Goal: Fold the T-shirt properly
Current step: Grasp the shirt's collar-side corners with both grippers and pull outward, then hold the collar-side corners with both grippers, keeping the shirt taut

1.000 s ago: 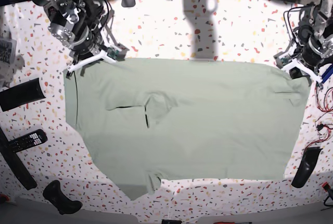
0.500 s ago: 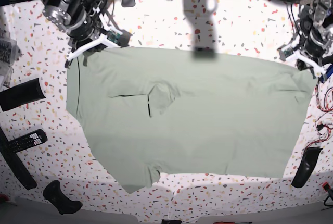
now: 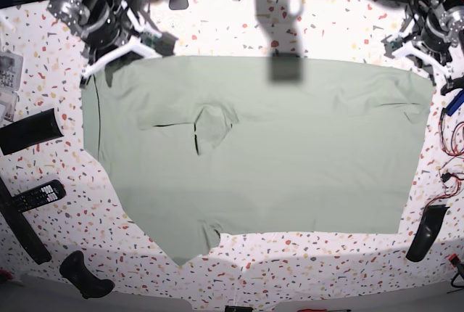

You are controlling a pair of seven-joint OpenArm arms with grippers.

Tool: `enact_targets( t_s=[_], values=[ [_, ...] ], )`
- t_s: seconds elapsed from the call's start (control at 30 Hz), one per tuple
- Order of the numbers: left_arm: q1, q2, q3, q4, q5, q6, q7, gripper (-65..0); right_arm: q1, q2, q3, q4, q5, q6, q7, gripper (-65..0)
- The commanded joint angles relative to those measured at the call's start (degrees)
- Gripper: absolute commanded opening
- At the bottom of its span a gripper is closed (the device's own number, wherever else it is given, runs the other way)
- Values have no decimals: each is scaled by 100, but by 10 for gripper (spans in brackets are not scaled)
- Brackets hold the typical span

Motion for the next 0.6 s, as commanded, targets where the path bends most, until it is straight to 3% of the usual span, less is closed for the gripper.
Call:
enact_targets(
  t_s=[0.0,0.2,0.37,0.47,0.57],
  values=[
    [39,-107,-59,138,33,153,13,-650,-68,105,50,116,-87,-118,-13,-650],
    [79,-109,-59,205,31,1137,-289,-650,-354,157,52,116,-105,-457,-208,-650],
    [79,-109,-59,205,-151,1257,-636,-650,-352,155,52,116,-105,-463,-214,-650],
    [96,-109,-59,205,-271,1241,-570,-484,-352,155,52,116,-105,-466,-238,-650],
    [96,-109,-59,205,-269,1239,-385,-454,-352,155,52,116,-105,-466,-258,-650]
  ],
)
